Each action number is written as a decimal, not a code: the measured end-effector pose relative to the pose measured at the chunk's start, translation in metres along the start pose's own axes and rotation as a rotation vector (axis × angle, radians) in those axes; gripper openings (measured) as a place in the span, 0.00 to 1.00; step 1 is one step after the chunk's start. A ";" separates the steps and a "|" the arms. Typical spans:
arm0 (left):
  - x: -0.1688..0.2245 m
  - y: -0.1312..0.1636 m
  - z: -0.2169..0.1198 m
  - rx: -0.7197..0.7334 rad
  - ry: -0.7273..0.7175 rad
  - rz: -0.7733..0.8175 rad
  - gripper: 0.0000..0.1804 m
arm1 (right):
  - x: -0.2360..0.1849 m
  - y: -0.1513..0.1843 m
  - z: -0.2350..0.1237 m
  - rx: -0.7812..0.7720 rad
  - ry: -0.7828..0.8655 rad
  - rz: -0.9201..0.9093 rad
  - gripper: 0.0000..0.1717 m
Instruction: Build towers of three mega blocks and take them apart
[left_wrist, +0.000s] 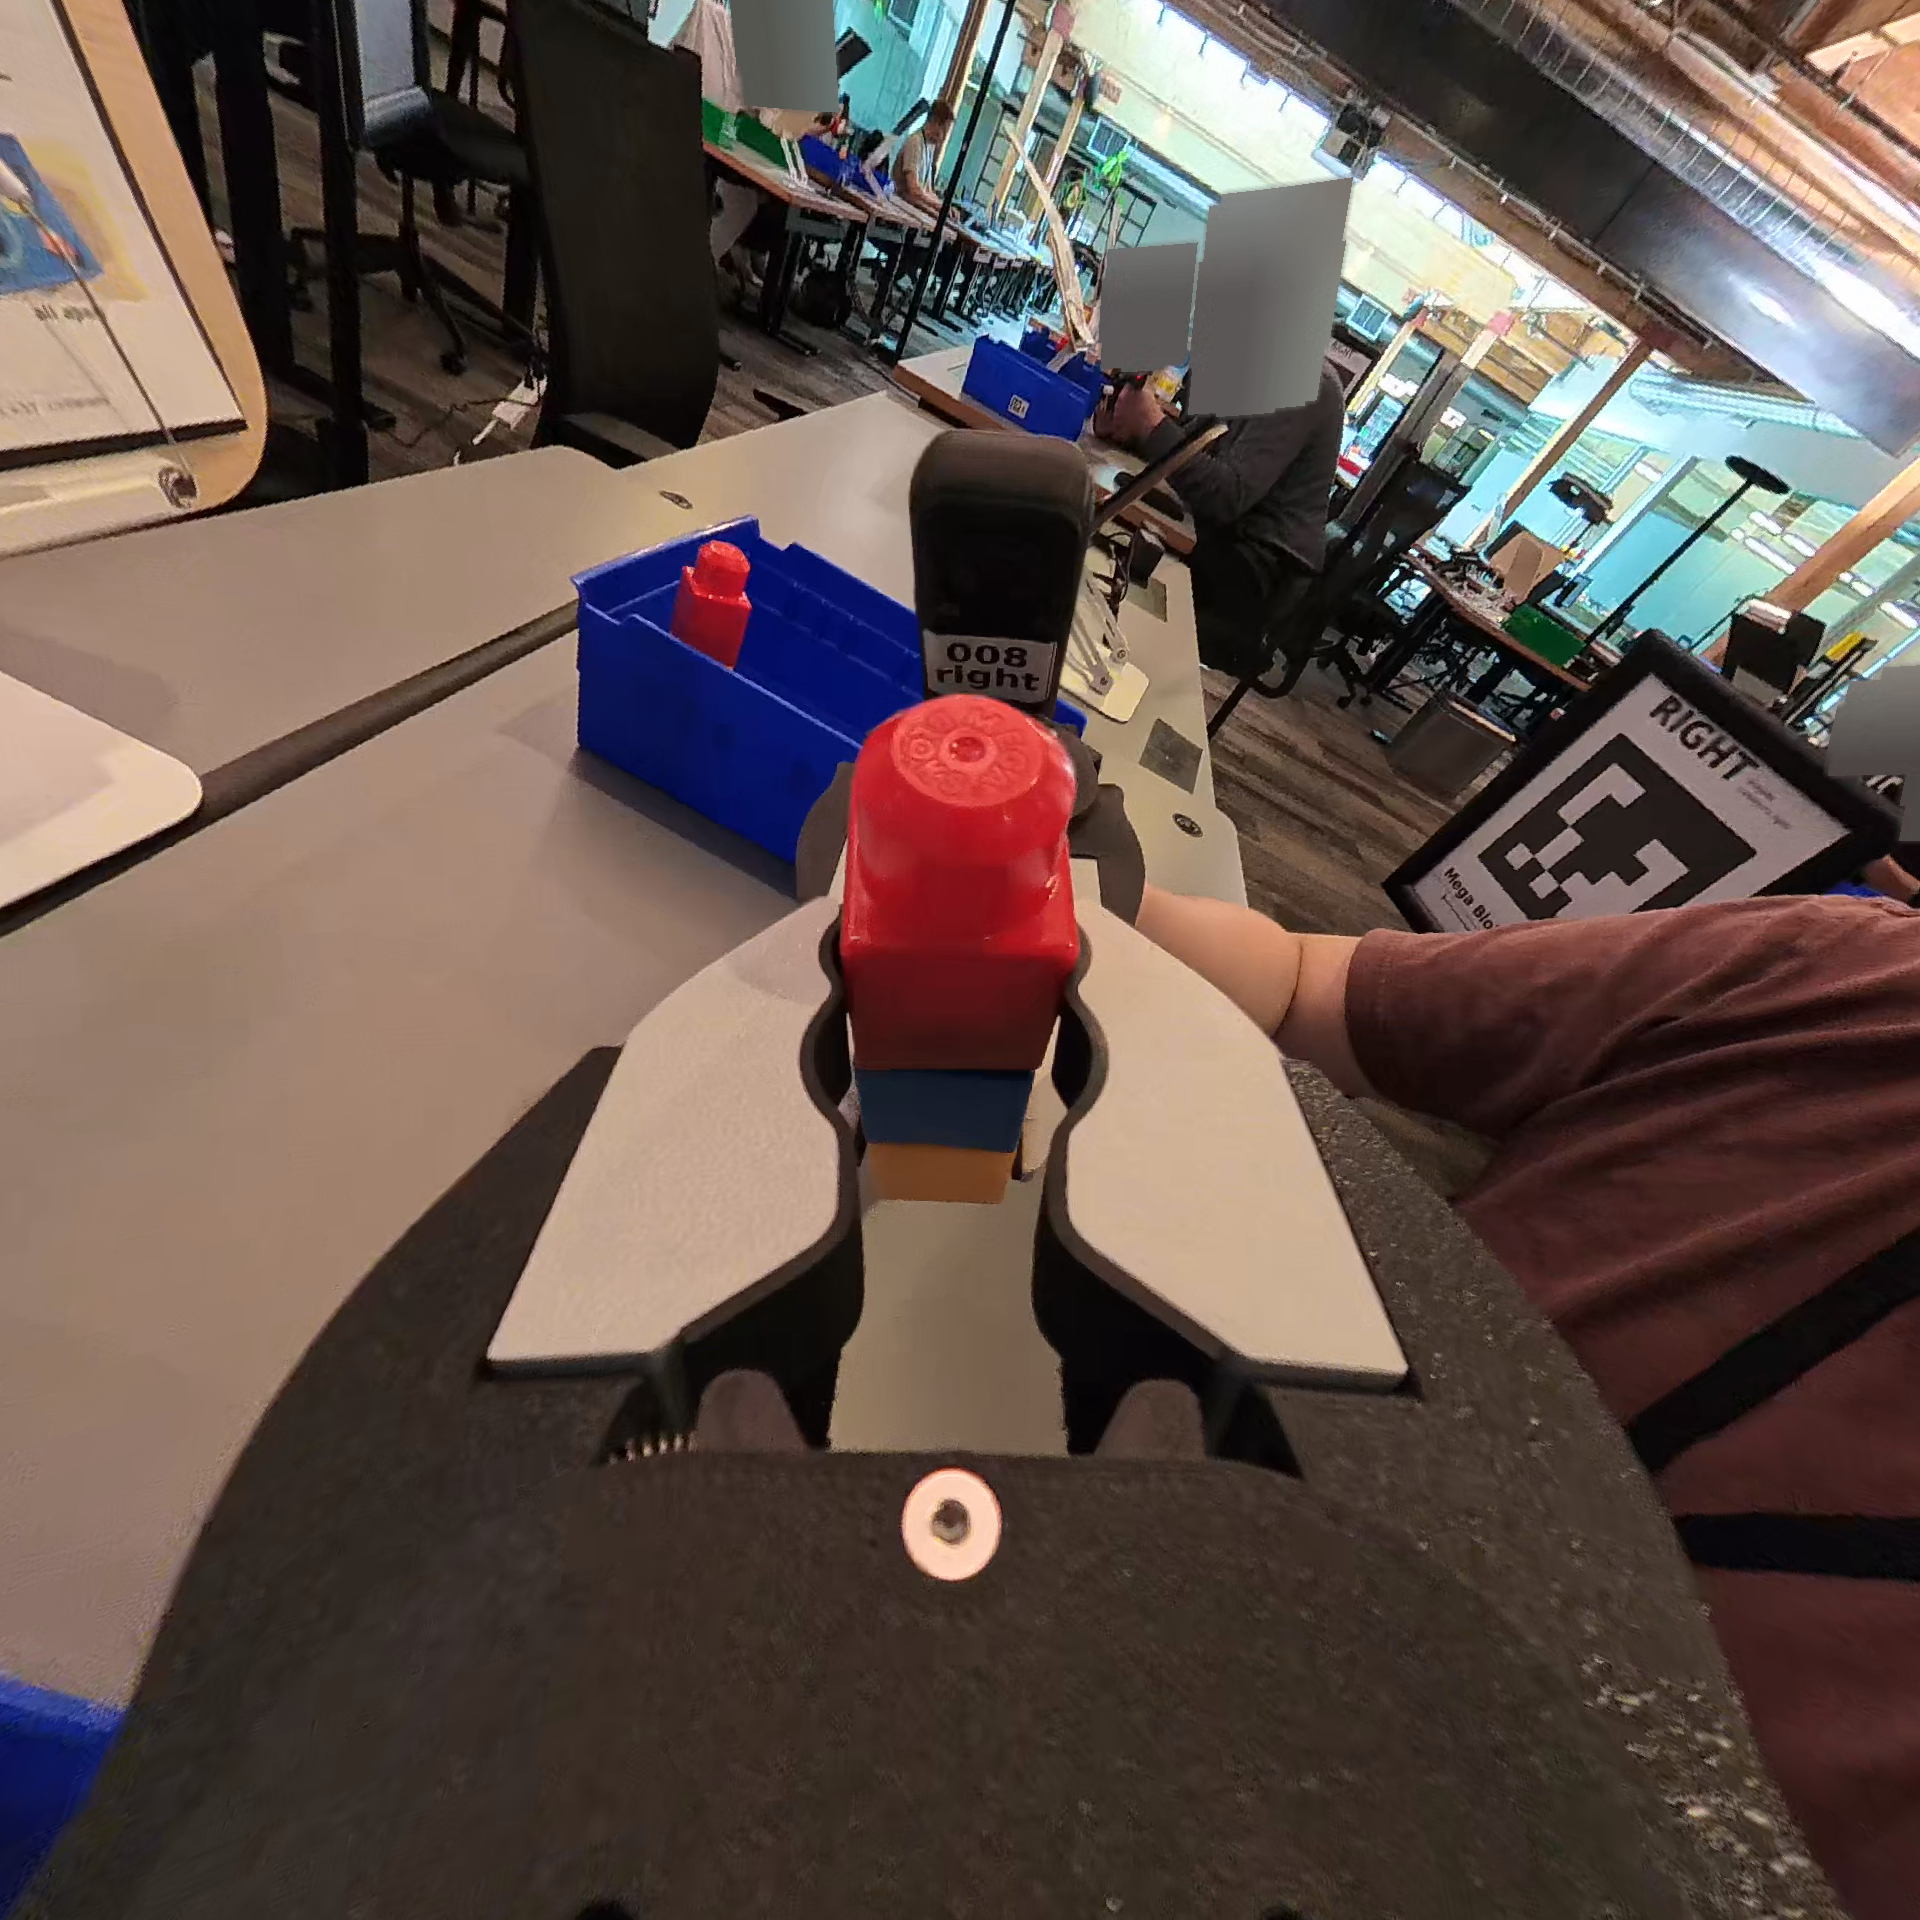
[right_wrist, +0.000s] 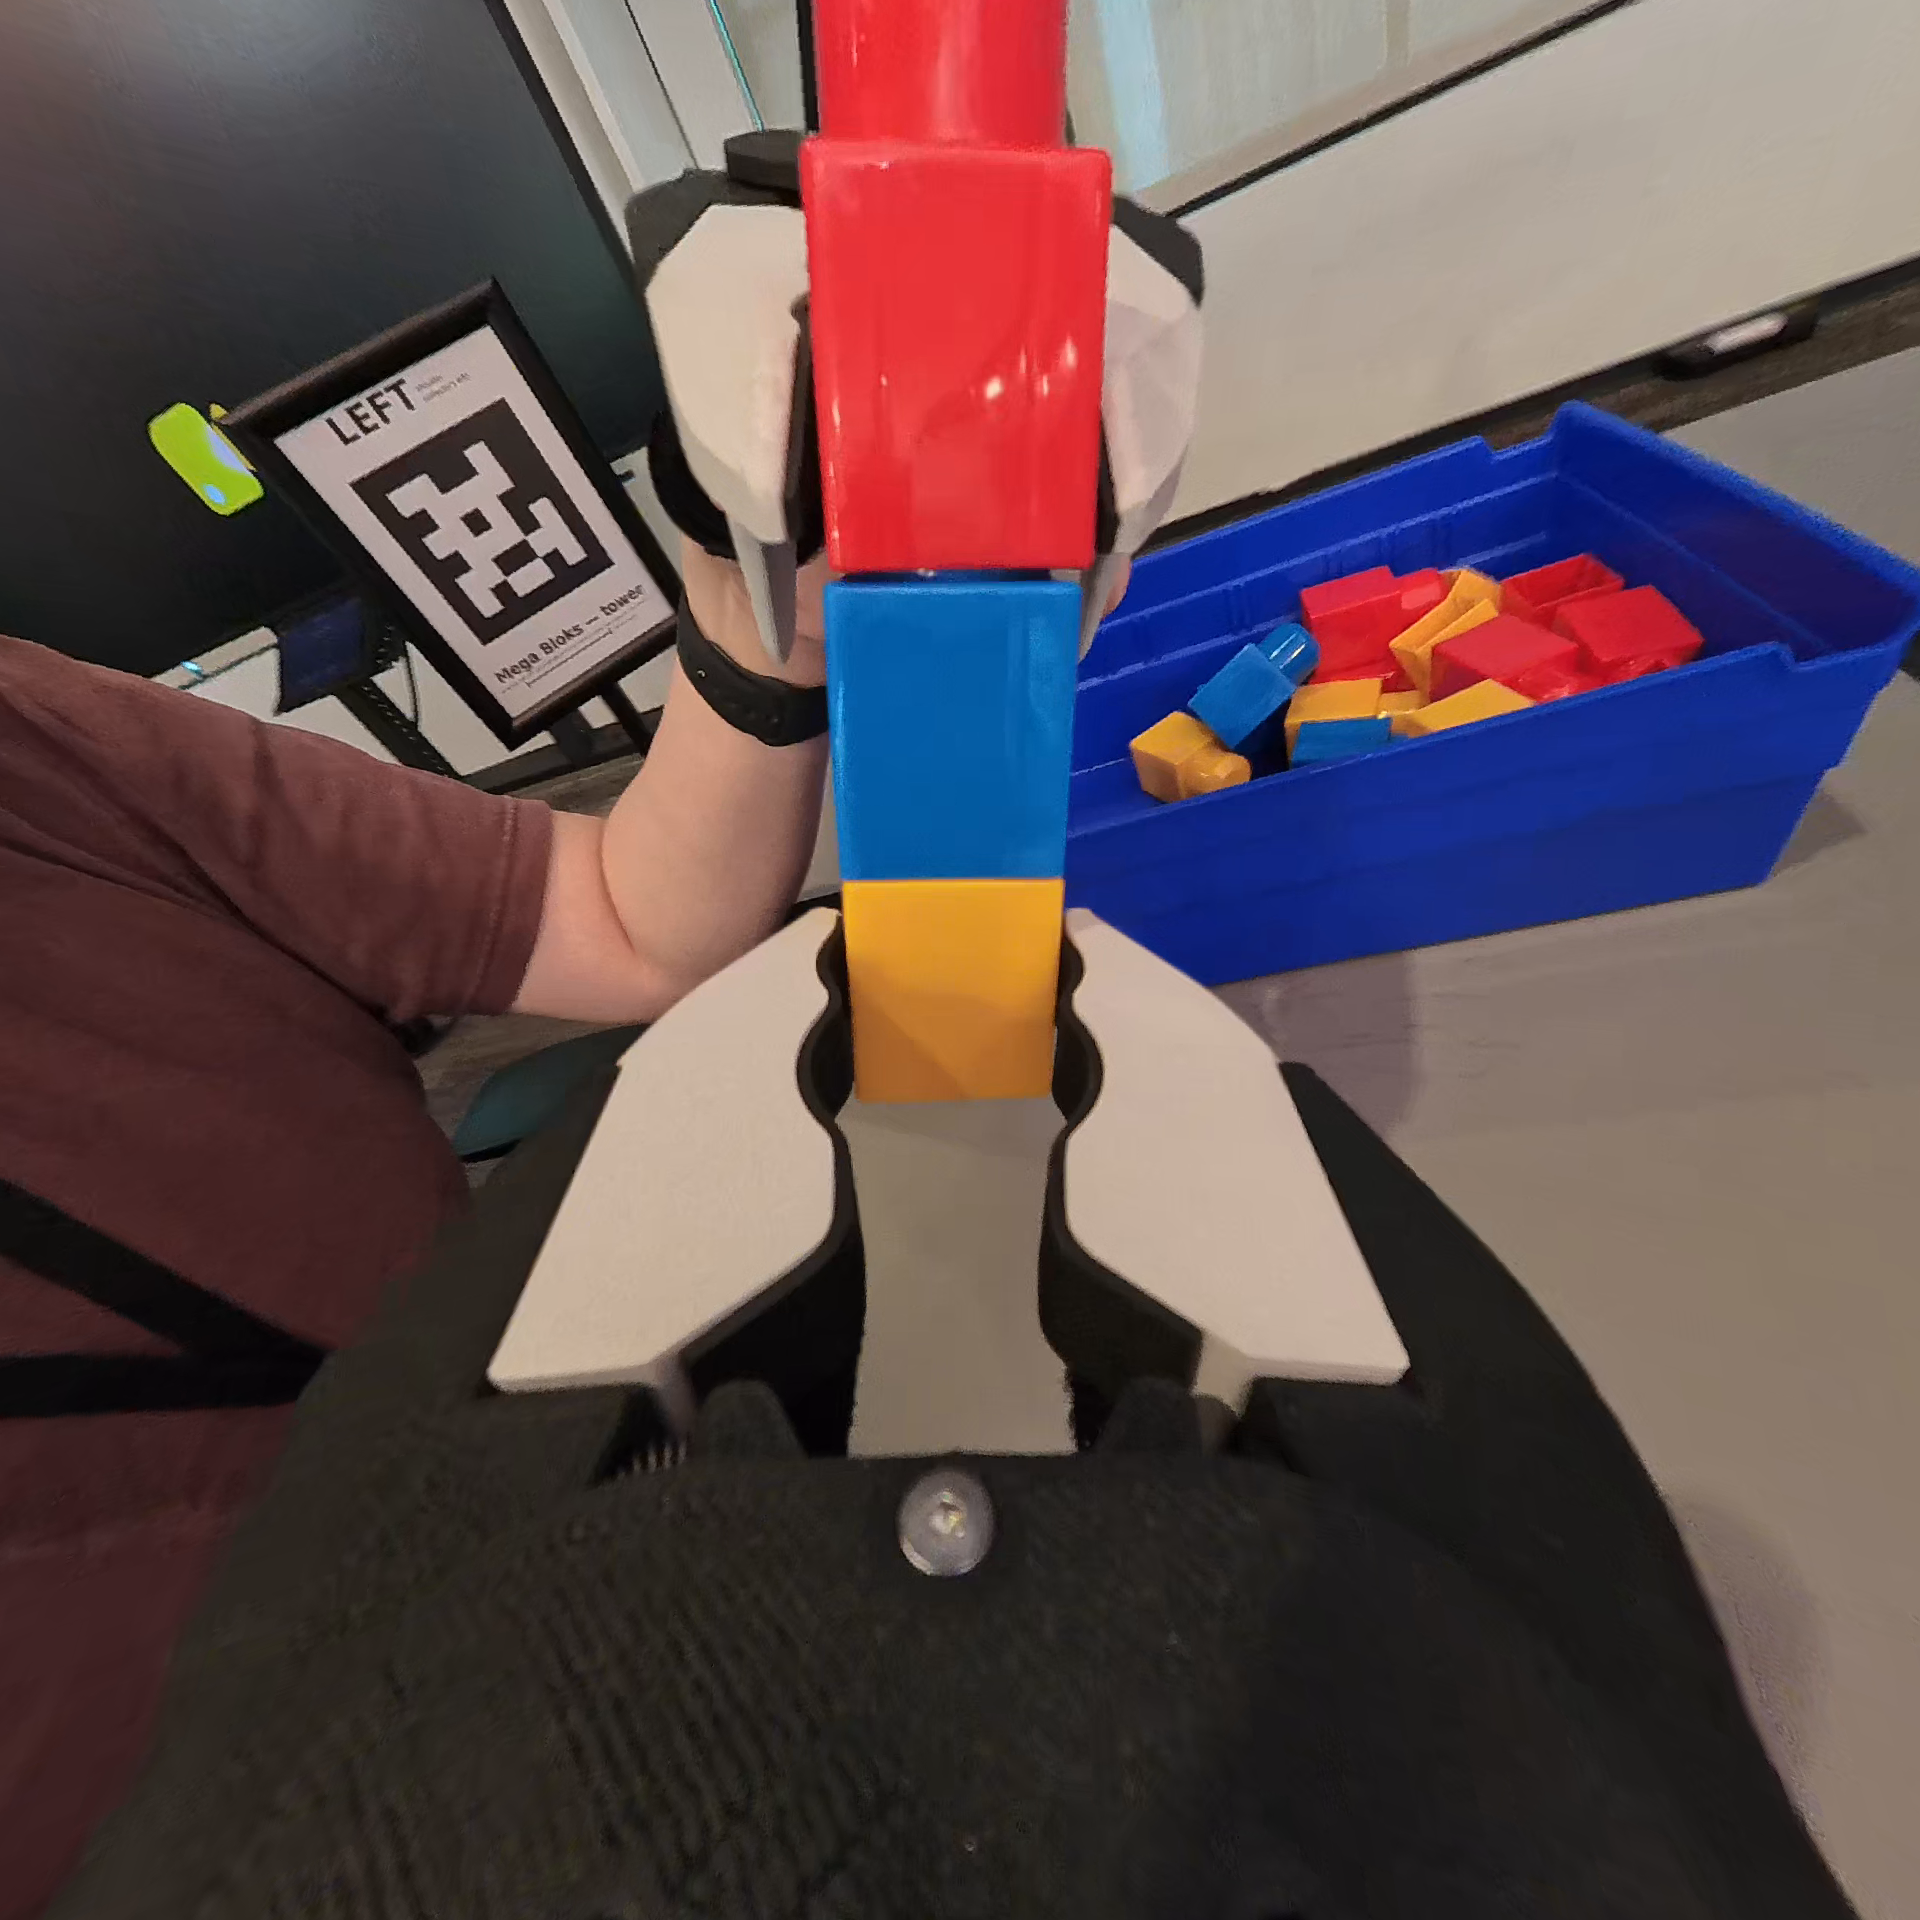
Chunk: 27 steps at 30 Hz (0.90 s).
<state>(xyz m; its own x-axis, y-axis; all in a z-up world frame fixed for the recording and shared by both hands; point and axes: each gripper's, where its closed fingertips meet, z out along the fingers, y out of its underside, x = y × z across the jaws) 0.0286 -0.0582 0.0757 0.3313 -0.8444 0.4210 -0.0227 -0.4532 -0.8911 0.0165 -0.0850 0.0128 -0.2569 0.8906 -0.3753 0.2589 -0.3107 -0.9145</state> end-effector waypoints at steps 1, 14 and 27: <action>-0.001 0.001 0.002 -0.004 -0.004 -0.010 0.20 | 0.000 0.001 0.001 0.001 -0.016 0.026 0.21; -0.002 0.002 0.010 0.007 0.026 -0.079 0.19 | -0.001 -0.025 -0.011 0.168 -0.019 0.070 0.20; -0.004 0.006 0.015 -0.001 0.062 -0.046 0.20 | 0.000 -0.011 -0.007 0.066 -0.016 0.098 0.20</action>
<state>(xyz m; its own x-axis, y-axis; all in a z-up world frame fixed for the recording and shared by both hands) 0.0415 -0.0538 0.0659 0.2729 -0.8389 0.4710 -0.0102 -0.4921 -0.8705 0.0204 -0.0792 0.0240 -0.2483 0.8495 -0.4654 0.2219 -0.4178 -0.8810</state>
